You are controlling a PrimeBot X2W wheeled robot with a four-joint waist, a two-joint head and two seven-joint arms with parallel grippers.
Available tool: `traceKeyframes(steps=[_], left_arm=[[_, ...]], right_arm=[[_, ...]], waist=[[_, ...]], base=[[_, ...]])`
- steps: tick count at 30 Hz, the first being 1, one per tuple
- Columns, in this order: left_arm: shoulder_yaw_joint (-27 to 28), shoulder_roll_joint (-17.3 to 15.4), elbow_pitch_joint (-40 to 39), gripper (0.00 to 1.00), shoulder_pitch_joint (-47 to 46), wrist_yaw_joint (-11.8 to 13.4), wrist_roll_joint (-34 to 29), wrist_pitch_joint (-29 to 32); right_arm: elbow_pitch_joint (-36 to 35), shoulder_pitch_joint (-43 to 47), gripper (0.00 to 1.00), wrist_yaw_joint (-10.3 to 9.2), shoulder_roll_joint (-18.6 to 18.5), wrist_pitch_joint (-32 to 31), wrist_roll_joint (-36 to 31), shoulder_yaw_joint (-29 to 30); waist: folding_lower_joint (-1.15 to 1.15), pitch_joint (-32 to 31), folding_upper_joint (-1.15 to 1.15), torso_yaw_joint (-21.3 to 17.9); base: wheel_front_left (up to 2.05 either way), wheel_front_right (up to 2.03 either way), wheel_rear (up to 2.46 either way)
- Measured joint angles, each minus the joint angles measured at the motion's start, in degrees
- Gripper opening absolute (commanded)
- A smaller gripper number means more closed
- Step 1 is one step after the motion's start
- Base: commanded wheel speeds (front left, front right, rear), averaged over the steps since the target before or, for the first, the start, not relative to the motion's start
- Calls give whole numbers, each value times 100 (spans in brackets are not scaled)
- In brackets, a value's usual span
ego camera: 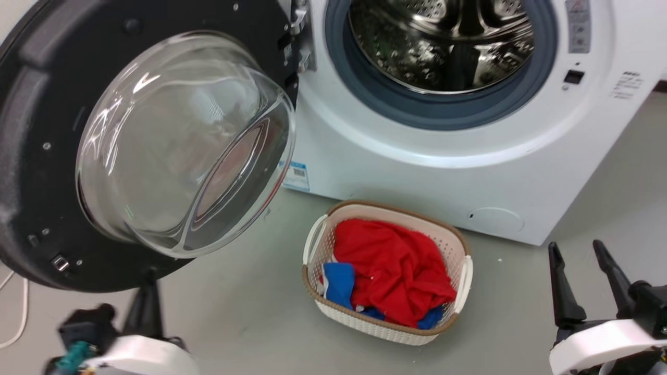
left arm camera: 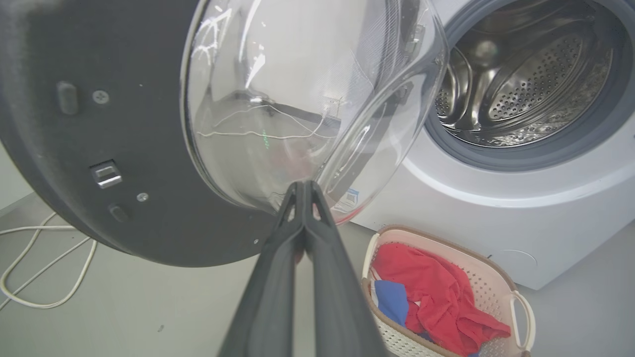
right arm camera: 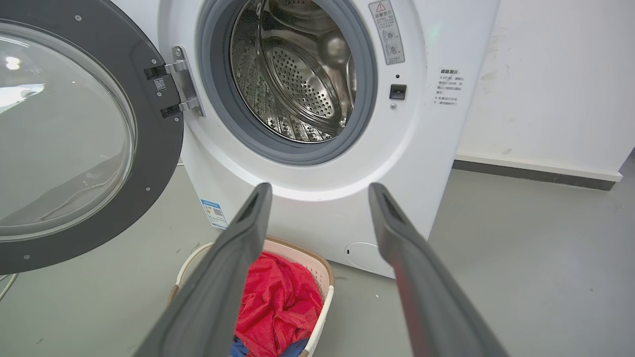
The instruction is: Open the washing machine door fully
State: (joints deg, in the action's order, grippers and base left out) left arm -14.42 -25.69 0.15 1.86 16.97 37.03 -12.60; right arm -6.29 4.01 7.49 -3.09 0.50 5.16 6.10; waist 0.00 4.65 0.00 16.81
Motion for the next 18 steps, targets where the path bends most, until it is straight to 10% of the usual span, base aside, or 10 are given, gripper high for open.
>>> traceKeyframes(steps=[4,10,18], left_arm=[[-375,155,-125,0,69,-104,-90,64],[-732,323,-24,100,-73,-256,-199,127],[-960,459,275,100,-611,-374,-508,0]], right_arm=[[44,73,100,1,11,23,62,-55],[103,160,100,0,14,42,151,-78],[160,183,100,1,15,42,151,-46]], waist=[[0,-167,0,-159],[0,-329,0,-477],[0,-447,0,-912]], base=[[0,0,0],[0,0,0],[0,0,0]])
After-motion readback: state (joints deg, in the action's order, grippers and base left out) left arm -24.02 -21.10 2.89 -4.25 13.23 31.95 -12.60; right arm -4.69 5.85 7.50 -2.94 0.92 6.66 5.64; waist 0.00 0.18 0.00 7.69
